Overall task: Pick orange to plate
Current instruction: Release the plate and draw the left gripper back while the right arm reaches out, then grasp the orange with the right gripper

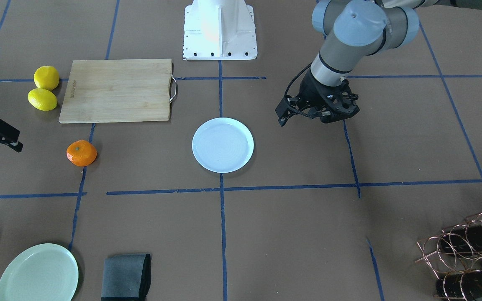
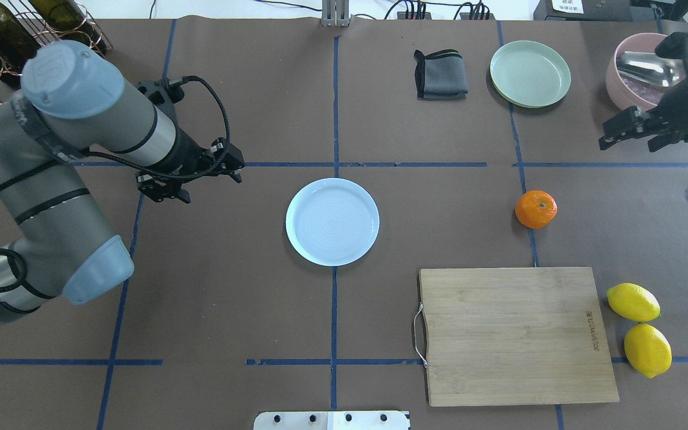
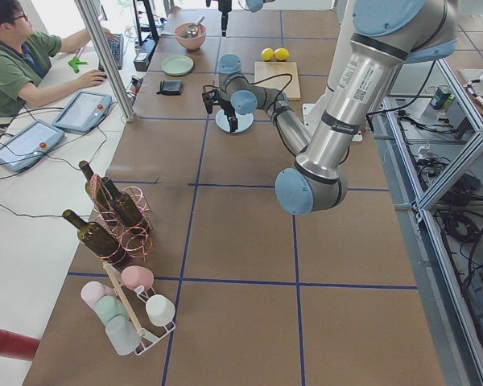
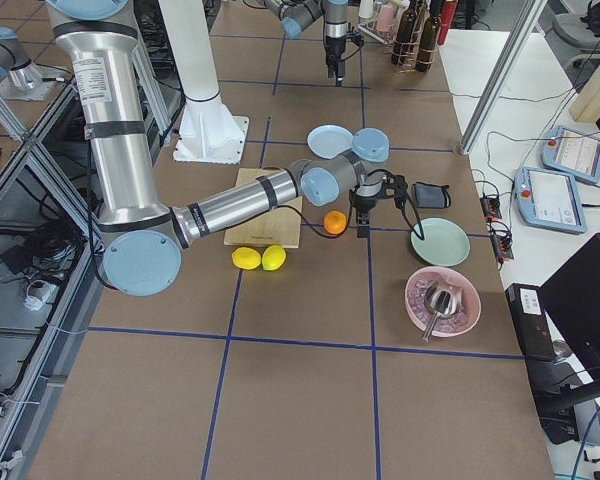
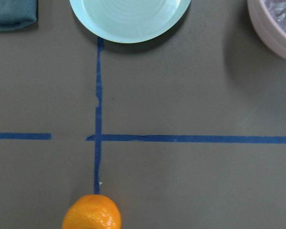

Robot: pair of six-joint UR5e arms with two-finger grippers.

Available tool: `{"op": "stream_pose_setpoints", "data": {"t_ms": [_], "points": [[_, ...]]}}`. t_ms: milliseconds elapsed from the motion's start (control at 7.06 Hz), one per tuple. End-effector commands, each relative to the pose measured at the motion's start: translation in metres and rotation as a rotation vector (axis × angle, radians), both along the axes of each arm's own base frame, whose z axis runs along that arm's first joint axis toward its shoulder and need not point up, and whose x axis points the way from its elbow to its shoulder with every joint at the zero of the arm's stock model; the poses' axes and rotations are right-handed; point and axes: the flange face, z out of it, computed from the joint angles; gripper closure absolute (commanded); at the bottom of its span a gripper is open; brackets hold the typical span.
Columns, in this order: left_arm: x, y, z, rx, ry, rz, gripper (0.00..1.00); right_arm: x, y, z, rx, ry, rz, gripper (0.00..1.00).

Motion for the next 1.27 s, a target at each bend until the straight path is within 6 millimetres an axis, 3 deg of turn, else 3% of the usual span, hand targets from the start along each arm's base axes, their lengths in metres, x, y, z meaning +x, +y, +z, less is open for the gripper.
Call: {"op": "stream_pose_setpoints", "data": {"t_ms": [0,142,566,1133], "points": [[-0.048,-0.014,0.009,0.047,-0.034,-0.025,0.0,-0.089,0.039,-0.017,0.043,-0.024,0.093,0.0],[-0.059,-0.018,0.012,0.07,-0.055,-0.016,0.0,-0.111,0.051,-0.015,0.049,-0.013,0.066,0.0],[-0.067,-0.019,0.024,0.073,-0.071,-0.012,0.0,-0.14,0.052,0.012,0.033,0.038,0.03,0.0],[-0.067,-0.019,0.026,0.071,-0.076,-0.01,0.0,-0.153,0.051,0.036,0.008,0.074,0.008,0.0]]}}
